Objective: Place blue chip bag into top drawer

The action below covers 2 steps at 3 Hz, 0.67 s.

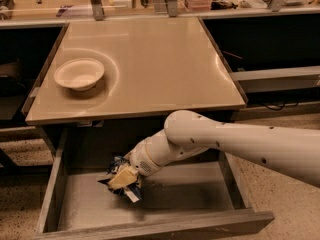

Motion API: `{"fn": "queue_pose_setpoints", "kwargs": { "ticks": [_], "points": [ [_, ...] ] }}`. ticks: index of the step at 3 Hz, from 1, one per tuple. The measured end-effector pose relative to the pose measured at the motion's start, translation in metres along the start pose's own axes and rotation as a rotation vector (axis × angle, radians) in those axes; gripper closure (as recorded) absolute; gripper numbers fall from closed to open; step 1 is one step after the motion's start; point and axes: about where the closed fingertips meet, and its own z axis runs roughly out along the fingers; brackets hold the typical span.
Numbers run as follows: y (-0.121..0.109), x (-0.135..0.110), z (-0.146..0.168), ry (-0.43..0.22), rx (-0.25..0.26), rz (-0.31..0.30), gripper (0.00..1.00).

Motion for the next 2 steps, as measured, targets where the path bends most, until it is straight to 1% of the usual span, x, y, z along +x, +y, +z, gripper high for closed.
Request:
{"fn": "queue_pose_setpoints", "kwargs": {
  "ticks": [1,2],
  "points": [
    [0.0000,0.0000,0.0000,0.000,0.000,0.000,0.13],
    [0.0001,0.0000,0.0001,0.000,0.000,0.000,0.00]
  ]
}}
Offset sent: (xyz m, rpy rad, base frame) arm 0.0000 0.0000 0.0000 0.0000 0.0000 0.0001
